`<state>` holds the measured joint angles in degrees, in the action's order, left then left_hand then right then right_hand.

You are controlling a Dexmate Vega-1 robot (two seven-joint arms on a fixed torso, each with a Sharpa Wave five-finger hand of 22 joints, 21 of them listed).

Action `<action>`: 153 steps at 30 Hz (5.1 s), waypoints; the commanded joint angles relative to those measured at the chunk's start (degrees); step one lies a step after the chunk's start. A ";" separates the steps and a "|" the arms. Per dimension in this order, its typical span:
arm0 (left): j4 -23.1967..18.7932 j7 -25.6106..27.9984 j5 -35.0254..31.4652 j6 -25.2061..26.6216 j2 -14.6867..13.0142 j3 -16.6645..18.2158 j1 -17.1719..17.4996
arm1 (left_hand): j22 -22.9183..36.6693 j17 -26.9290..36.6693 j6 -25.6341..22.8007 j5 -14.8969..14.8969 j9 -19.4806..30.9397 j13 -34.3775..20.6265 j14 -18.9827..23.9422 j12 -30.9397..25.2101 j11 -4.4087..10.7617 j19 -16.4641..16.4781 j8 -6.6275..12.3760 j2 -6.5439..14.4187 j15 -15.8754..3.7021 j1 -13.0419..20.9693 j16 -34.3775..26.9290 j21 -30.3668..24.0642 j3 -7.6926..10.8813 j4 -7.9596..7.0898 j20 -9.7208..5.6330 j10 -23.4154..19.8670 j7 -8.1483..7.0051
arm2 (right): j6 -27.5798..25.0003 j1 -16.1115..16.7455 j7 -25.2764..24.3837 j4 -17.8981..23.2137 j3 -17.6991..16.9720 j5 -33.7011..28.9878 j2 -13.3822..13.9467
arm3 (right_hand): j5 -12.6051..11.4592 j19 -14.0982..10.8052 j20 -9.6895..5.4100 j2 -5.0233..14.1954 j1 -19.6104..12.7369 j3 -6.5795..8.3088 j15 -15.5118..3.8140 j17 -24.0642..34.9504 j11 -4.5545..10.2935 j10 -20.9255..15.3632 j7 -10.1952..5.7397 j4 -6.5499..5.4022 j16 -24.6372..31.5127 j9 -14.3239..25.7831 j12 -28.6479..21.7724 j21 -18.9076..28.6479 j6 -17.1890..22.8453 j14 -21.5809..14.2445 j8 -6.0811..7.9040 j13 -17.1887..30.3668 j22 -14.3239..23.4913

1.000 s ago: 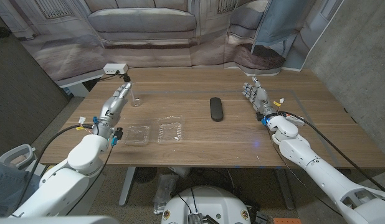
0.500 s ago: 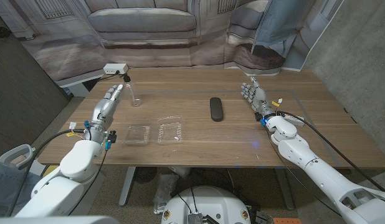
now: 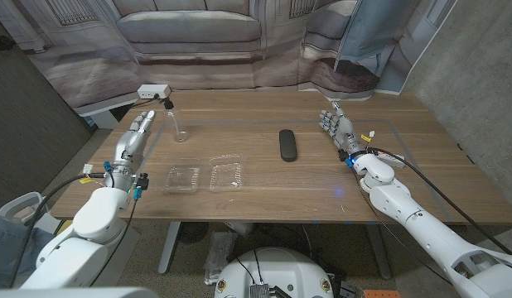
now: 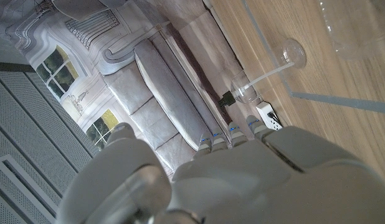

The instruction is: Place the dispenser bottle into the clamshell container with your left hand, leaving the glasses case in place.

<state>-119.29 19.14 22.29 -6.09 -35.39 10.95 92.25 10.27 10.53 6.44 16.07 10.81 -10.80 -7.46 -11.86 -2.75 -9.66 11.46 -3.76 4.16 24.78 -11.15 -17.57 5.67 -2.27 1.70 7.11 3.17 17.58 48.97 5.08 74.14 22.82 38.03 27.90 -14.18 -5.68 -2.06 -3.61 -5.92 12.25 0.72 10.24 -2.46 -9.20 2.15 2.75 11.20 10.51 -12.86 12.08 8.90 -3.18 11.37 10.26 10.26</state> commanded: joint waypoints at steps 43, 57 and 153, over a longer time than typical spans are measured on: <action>8.16 -3.37 5.51 3.38 -1.29 3.00 -4.02 | 0.16 0.23 1.12 0.09 0.12 -0.27 -0.78 0.04 0.31 -0.96 -0.22 -0.41 -0.56 0.60 0.12 1.41 -0.79 0.30 0.41 0.46 -0.16 | 1.05 -4.74 0.80 -5.79 2.24 -1.27 -4.54 | 0.21 -0.79 -1.22 0.62 -0.30 -0.50 0.13 0.36 0.08 -0.54 0.04 0.15 -0.22 0.24 0.36 -0.21 0.59 -0.76 -0.01 0.23 0.26; 9.03 -2.79 7.07 4.77 -2.17 3.64 -4.89 | 0.18 0.24 1.37 0.16 0.12 -0.25 -0.90 0.10 0.42 -0.94 -0.30 -0.73 -0.53 0.31 0.16 1.68 -1.26 0.19 0.71 0.65 -0.34 | 1.04 -4.08 0.38 -4.99 1.84 -1.05 -4.17 | 0.25 -0.85 -1.17 0.67 -0.33 -0.59 0.15 0.37 0.10 -0.61 0.03 0.20 -0.25 0.24 0.40 -0.25 0.63 -0.84 -0.02 0.24 0.26; 16.38 0.98 8.93 16.19 -13.24 -8.22 -21.93 | 0.28 0.22 4.83 2.47 0.24 -0.41 0.68 -0.11 -0.39 0.49 -0.55 -2.69 0.74 5.67 0.06 3.82 -3.41 3.21 4.15 -0.19 1.07 | 3.28 -4.41 0.53 -6.62 2.18 -1.35 -5.89 | 0.50 -1.08 -1.01 1.09 -0.48 -1.10 0.11 0.41 0.11 -1.15 -0.13 0.45 -0.29 0.25 0.53 -0.45 1.02 -1.38 -0.05 0.25 0.28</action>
<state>-102.79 18.49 32.05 7.95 -47.30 4.56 71.93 10.26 10.51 9.94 18.24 10.78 -11.08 -6.33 -12.15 -2.96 -8.95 11.02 -6.39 4.88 29.52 -11.15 -14.12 2.05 0.44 5.55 6.51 3.98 20.83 45.15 5.34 68.20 24.89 36.61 22.38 -13.91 -6.29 -2.25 -3.30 -6.22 11.38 0.83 10.52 -2.36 -9.72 2.15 3.30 11.20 10.51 -12.41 11.64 9.52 -3.89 11.37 10.25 10.26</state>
